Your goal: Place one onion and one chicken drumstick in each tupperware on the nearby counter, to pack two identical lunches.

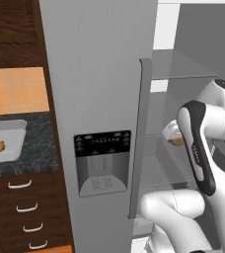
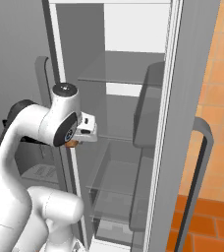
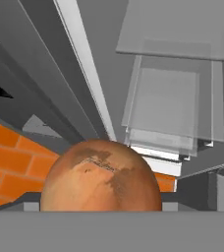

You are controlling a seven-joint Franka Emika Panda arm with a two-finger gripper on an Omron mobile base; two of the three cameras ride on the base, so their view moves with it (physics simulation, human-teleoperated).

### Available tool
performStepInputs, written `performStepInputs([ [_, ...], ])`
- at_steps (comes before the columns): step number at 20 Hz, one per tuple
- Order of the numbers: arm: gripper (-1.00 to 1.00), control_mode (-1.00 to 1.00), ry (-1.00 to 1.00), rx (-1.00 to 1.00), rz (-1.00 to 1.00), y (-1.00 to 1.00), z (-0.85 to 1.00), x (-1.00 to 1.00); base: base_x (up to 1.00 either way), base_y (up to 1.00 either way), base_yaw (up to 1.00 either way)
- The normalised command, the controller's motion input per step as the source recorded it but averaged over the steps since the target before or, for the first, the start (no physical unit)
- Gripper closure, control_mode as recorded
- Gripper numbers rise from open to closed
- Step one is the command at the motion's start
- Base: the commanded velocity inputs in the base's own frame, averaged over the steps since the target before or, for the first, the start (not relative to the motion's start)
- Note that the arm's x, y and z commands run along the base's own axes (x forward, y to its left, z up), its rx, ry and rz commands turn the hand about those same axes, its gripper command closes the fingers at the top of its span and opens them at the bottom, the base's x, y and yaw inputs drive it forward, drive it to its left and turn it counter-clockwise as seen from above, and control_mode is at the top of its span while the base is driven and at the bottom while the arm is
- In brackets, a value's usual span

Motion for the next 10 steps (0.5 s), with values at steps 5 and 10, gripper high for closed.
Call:
performStepInputs([
  [5, 1.0, -1.0, -0.08, 0.0, -0.1, 0.34, 0.62, -0.46, 0.0, 0.0, 0.0],
  [10, 1.0, -1.0, -0.03, -0.03, -0.1, 0.55, 0.38, -0.31, 0.0, 0.0, 0.0],
])
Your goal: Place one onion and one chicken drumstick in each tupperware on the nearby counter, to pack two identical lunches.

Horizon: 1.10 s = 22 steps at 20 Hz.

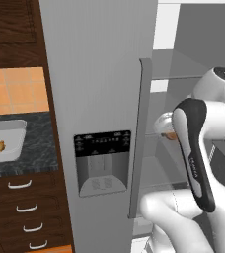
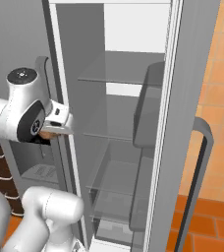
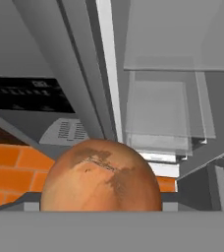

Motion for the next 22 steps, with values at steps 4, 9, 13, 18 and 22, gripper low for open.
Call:
performStepInputs([
  [4, 1.0, 1.0, 0.0, 0.0, -0.04, 0.28, 0.04, -0.34, -0.09, 0.05, -0.01],
  [9, 1.0, 1.0, 0.0, 0.0, 0.0, 0.0, 0.0, 0.0, -0.56, 0.05, -0.01],
  [13, 1.0, 1.0, 0.0, 0.0, 0.0, 0.0, 0.0, 0.0, -0.03, 0.62, 0.03],
  [18, 1.0, 1.0, 0.0, 0.0, 0.0, 0.0, 0.0, 0.0, 0.04, 1.0, 0.01],
  [22, 1.0, 1.0, 0.0, 0.0, 0.0, 0.0, 0.0, 0.0, 0.0, 1.0, 0.0],
])
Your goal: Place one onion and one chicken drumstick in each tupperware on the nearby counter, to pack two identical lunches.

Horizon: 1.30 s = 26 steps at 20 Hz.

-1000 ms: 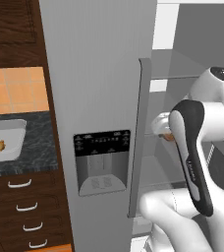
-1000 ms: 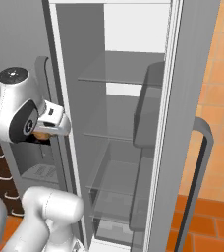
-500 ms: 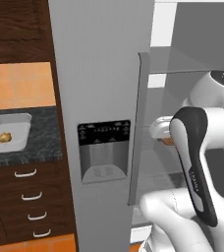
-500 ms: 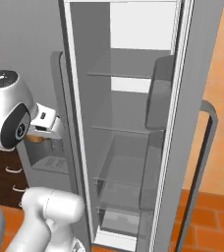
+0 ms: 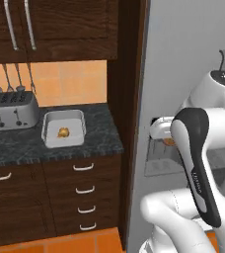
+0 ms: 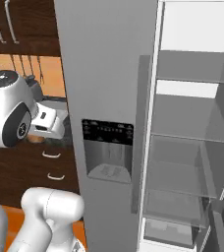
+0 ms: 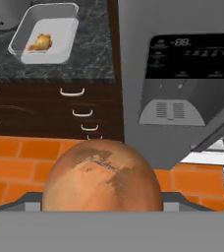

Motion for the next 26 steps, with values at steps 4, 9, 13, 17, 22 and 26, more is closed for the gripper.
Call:
performStepInputs([
  [4, 1.0, 1.0, 0.0, 0.0, 0.0, 0.0, 0.0, 0.0, 0.0, 1.0, 0.0],
  [9, 1.0, 1.0, 0.0, 0.0, 0.0, 0.0, 0.0, 0.0, 0.11, 1.0, 0.0],
  [13, 1.0, 1.0, 0.0, 0.0, 0.0, 0.0, 0.0, 0.0, 0.05, 1.0, -0.16],
  [17, 1.0, 1.0, 0.0, 0.0, 0.0, 0.0, 0.0, 0.0, 0.13, 0.67, -0.52],
  [22, 1.0, 1.0, 0.0, 0.0, 0.0, 0.0, 0.0, 0.0, 0.52, 0.29, -0.35],
  [26, 1.0, 1.0, 0.0, 0.0, 0.0, 0.0, 0.0, 0.0, 0.56, 0.03, -0.14],
])
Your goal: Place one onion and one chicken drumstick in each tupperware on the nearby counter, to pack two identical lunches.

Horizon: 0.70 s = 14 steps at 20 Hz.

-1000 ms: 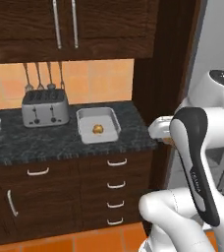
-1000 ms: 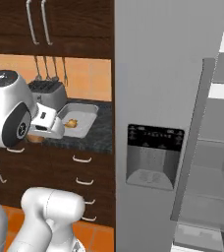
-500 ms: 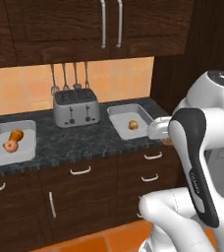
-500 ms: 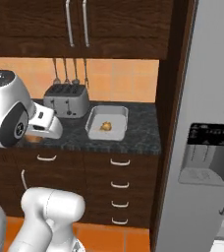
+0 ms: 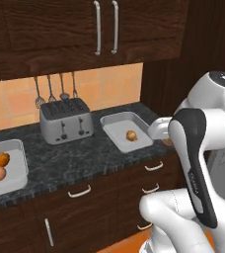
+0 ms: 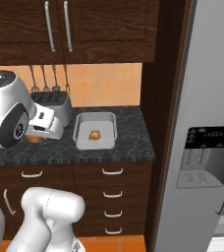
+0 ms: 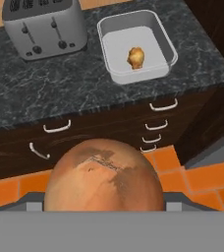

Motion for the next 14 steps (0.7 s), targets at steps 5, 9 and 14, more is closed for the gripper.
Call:
performStepInputs([
  [5, 1.0, 1.0, 0.0, 0.0, 0.0, 0.0, 0.0, 0.0, 0.52, 0.11, 0.0],
  [9, 1.0, -1.0, 0.0, -0.01, 0.0, -0.07, -0.08, 0.11, 0.11, 0.0, 0.0],
  [14, 1.0, -1.0, 0.0, -0.04, 0.02, -0.21, -0.37, 0.84, 0.0, 0.0, 0.0],
])
